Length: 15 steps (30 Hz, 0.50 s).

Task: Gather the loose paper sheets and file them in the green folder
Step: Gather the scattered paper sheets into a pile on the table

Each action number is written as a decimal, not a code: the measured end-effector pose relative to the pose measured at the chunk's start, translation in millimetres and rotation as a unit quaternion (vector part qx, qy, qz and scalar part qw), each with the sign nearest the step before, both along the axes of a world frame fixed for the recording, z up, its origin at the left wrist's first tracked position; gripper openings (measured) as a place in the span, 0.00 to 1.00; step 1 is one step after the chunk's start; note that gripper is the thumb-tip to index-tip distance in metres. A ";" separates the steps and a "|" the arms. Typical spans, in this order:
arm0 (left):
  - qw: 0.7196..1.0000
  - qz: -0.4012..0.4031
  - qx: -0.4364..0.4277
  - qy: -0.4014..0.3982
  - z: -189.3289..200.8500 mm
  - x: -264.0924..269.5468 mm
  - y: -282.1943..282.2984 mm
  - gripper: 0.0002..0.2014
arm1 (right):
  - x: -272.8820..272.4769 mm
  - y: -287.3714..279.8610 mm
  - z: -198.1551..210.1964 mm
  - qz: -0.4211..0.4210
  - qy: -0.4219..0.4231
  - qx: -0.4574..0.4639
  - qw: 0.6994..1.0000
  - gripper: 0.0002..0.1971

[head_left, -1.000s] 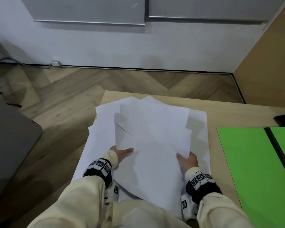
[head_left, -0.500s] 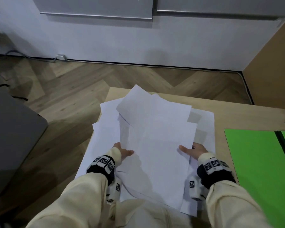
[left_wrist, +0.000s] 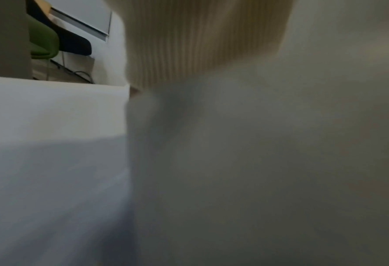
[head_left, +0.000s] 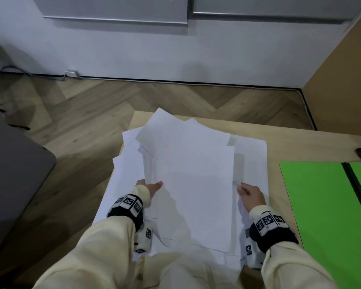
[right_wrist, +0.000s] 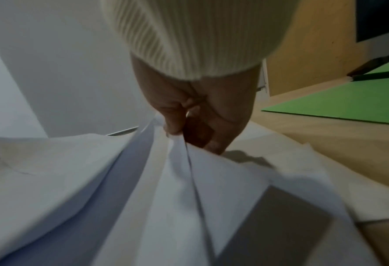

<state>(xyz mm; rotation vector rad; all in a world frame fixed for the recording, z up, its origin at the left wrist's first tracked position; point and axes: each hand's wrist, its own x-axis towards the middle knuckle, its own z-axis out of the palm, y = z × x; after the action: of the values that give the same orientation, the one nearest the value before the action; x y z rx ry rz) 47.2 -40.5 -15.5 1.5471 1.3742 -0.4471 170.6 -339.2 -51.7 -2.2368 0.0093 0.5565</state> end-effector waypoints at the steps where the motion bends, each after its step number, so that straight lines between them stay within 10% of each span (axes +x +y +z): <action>1: 1.000 -0.001 0.008 0.015 -1.5 -0.2 -0.7 0.43 | 1.0 -1.8 0.7 -0.049 -0.021 0.018 0.998 0.11; 4: 1.000 0.006 0.011 0.022 0.5 -2.7 -3.5 0.37 | 1.3 -6.5 2.4 -0.170 -0.027 0.105 0.979 0.13; 10: 1.000 0.016 0.005 -0.021 0.7 -10.5 -3.9 0.29 | -7.5 -1.8 -2.3 -0.084 0.003 0.057 0.995 0.20; 15: 0.992 0.090 0.001 -0.089 -0.2 -16.8 -11.2 0.24 | -6.7 15.2 12.2 -0.106 -0.074 0.018 0.991 0.06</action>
<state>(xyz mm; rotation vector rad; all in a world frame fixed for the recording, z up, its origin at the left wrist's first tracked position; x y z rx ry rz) 30.3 -51.6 -15.7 1.4129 1.3586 -0.1922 164.0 -324.1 -39.4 -2.2017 0.1580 0.2725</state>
